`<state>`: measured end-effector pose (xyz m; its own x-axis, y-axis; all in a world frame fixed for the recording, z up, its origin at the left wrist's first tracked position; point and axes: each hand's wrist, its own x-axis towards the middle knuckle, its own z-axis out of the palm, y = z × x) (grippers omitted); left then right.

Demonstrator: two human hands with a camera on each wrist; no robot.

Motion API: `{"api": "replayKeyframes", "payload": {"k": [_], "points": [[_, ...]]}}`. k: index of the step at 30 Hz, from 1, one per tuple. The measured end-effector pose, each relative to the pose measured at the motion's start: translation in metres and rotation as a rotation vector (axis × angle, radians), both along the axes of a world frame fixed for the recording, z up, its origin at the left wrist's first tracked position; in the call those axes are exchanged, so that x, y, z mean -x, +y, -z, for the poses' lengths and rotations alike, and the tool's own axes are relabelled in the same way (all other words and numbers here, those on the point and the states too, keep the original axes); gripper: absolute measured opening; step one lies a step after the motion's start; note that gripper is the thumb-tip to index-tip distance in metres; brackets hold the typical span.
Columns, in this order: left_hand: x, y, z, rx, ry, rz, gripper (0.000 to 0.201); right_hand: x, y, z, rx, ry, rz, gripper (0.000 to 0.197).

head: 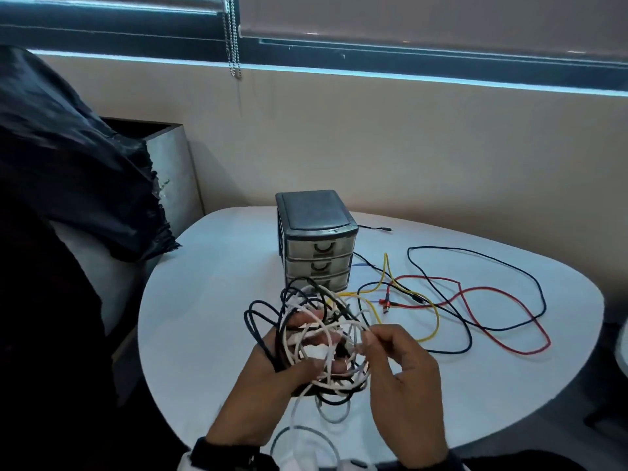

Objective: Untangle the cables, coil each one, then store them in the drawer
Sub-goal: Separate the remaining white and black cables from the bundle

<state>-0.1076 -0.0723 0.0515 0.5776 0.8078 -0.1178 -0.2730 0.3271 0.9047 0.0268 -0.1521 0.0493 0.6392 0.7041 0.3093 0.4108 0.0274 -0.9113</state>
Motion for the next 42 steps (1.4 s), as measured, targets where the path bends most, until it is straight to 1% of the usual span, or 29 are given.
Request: {"api": "replayKeyframes", "payload": {"k": [2,4,6,7,9,10,12,14,15,17,19,20,21,22,23,25,27,28,29,30,31,32,34,36,37,38,39,40,42], "points": [[0.004,0.0,-0.001,0.013,-0.023,0.022,0.055,-0.003,0.001,-0.002,-0.052,0.089,0.04,0.022],[0.004,0.002,-0.002,0.036,-0.037,0.003,0.05,-0.001,0.003,-0.006,-0.054,0.126,0.007,0.02],[0.002,0.003,-0.003,0.066,-0.08,-0.051,0.047,0.0,0.005,-0.005,-0.042,0.164,-0.038,0.008],[0.001,0.004,-0.004,0.085,-0.119,-0.082,0.046,0.001,0.005,-0.005,-0.014,0.189,-0.045,0.007],[0.0,0.004,-0.007,0.113,-0.205,-0.14,0.046,-0.002,0.005,0.0,0.067,0.228,-0.072,0.031],[-0.001,0.004,-0.008,0.125,-0.245,-0.163,0.046,-0.003,0.006,0.001,0.103,0.272,-0.099,0.04],[-0.002,0.004,-0.01,0.145,-0.309,-0.183,0.042,-0.002,0.006,-0.001,0.16,0.37,-0.183,0.049],[0.0,0.004,-0.012,0.175,-0.362,-0.174,0.038,0.0,0.006,-0.002,0.174,0.414,-0.206,0.05],[0.001,0.004,-0.014,0.199,-0.395,-0.167,0.036,-0.001,0.007,-0.002,0.158,0.443,-0.176,0.049],[0.003,0.004,-0.014,0.25,-0.449,-0.13,0.038,-0.004,0.008,0.001,0.119,0.55,-0.159,0.047],[0.003,0.003,-0.013,0.277,-0.484,-0.063,0.05,-0.007,0.007,0.0,0.139,0.685,-0.271,0.05],[0.003,0.003,-0.012,0.301,-0.493,-0.039,0.049,-0.007,0.006,-0.001,0.159,0.727,-0.343,0.05],[0.002,0.003,-0.012,0.332,-0.498,-0.026,0.047,-0.006,0.005,-0.003,0.158,0.744,-0.405,0.045],[0.001,0.003,-0.011,0.362,-0.483,-0.032,0.048,-0.006,0.003,-0.005,0.142,0.719,-0.434,0.036],[-0.001,0.004,-0.01,0.378,-0.448,-0.044,0.051,-0.005,0.002,-0.006,0.119,0.664,-0.422,0.031],[-0.004,0.005,-0.008,0.339,-0.309,-0.091,0.057,-0.006,0.001,-0.007,0.087,0.506,-0.38,0.036],[-0.008,0.006,-0.004,0.23,-0.137,-0.125,0.047,-0.008,0.0,-0.011,0.047,0.403,-0.343,0.041],[-0.01,0.006,-0.003,0.192,-0.08,-0.135,0.042,-0.009,0.0,-0.014,0.015,0.385,-0.333,0.042],[-0.011,0.007,-0.003,0.179,-0.058,-0.138,0.038,-0.011,0.0,-0.018,-0.02,0.387,-0.343,0.04],[-0.012,0.009,-0.002,0.183,-0.055,-0.152,0.032,-0.012,0.001,-0.022,-0.039,0.39,-0.369,0.04],[-0.013,0.012,-0.003,0.195,-0.062,-0.184,0.025,-0.012,0.002,-0.026,-0.034,0.384,-0.406,0.046],[-0.014,0.015,-0.004,0.208,-0.078,-0.227,0.019,-0.011,0.003,-0.029,0.005,0.356,-0.446,0.056],[-0.016,0.02,-0.009,0.202,-0.138,-0.29,0.014,-0.008,0.007,-0.026,0.14,0.328,-0.511,0.075],[-0.017,0.024,-0.013,0.153,-0.201,-0.338,0.011,-0.006,0.011,-0.019,0.272,0.402,-0.596,0.087],[-0.016,0.024,-0.014,0.135,-0.225,-0.349,0.011,-0.007,0.012,-0.017,0.318,0.462,-0.625,0.087],[-0.014,0.026,-0.014,0.127,-0.234,-0.352,0.012,-0.01,0.012,-0.017,0.344,0.502,-0.628,0.08],[-0.013,0.027,-0.013,0.13,-0.238,-0.35,0.015,-0.014,0.012,-0.02,0.343,0.51,-0.622,0.069],[-0.01,0.029,-0.01,0.141,-0.241,-0.348,0.018,-0.02,0.012,-0.023,0.325,0.498,-0.611,0.06],[-0.006,0.032,-0.006,0.183,-0.269,-0.356,0.023,-0.029,0.013,-0.027,0.276,0.448,-0.589,0.056]]}}
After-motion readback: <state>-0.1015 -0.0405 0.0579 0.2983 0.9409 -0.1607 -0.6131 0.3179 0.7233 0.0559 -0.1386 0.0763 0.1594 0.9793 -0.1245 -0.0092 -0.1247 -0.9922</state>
